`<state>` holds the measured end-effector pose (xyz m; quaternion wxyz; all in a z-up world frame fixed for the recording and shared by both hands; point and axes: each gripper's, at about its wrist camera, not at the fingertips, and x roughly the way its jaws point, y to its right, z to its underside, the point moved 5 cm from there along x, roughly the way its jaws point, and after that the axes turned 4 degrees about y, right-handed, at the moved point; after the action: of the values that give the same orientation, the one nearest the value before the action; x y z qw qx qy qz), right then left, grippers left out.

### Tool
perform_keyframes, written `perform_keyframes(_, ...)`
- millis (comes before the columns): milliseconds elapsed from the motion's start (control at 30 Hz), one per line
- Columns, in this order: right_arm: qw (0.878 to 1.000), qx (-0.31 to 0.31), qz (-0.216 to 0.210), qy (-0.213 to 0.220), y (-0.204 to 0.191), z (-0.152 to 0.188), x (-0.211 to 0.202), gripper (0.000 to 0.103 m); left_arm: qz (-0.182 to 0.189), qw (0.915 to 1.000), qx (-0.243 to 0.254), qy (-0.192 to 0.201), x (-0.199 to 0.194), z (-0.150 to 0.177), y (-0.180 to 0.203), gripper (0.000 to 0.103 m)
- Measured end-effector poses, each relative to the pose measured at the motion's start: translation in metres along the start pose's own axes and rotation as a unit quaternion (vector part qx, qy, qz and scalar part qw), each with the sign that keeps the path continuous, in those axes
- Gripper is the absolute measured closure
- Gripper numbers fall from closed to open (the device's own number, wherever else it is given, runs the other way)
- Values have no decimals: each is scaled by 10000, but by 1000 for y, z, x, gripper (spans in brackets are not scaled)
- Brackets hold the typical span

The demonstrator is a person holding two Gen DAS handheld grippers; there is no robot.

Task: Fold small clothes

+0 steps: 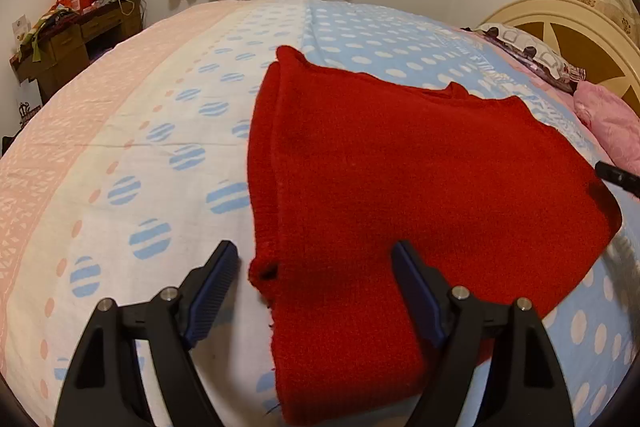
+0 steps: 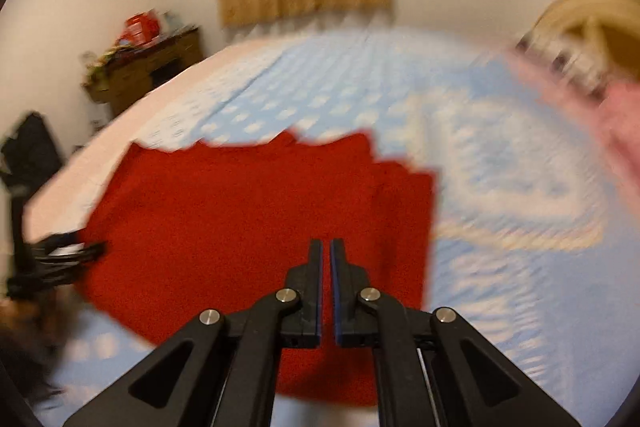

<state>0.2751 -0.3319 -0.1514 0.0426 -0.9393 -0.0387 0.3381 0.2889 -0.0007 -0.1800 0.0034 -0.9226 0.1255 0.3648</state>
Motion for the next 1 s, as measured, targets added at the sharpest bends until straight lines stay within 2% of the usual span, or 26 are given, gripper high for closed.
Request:
perform_keyframes(100,9991,-406,59,-129,-7,5,9,100,0,10000,18,13,-1,0,1,21)
perform_keyframes(167,9993,-353,-62,-90,-5,6,12,100,14,10000,6,10,-1,0,1,21)
perform_keyframes(233,9991,-344,-175,168,-3,4,8,99,41,10000,-22,-3,0,0,0,21)
perform_keyframes(267,9986,-350,-241,308,-1,2,3,94,55,10000,-38,-9,0,0,0,21)
perform_keyframes(300,9978,-407,-310,413,-1,1,-1,79,71,10000,-62,-17,0,0,-1,21)
perform_keyframes(333,9972,-421,-334,528,-1,-2,-5,24,80,9999,-75,-21,0,0,-1,21)
perform_keyframes(367,9965,-371,-266,702,3,-5,-11,10,85,9999,-81,-22,1,0,-1,21)
perform_keyframes(533,9950,-253,-435,861,10,-13,-17,8,76,9999,-65,-2,-1,0,-1,21)
perform_keyframes(667,9923,-516,58,1123,-3,-16,-22,3,119,9999,-101,23,-2,0,-2,21)
perform_keyframes(767,9895,-887,489,1036,-23,-14,-18,3,160,9998,-137,19,-5,-3,-4,21)
perform_keyframes(867,9879,-1187,295,949,-45,-8,-16,3,198,9997,-128,7,-12,-9,-8,21)
perform_keyframes(900,9857,-1309,371,998,-54,-6,-17,3,186,9998,-74,33,-14,-12,-10,21)
perform_keyframes(967,9823,-1469,538,1032,-71,0,-18,3,64,9998,118,115,-19,-20,-16,16)
perform_keyframes(1000,9835,-1406,566,988,-76,2,-17,3,11,9997,176,152,-21,-23,-19,9)
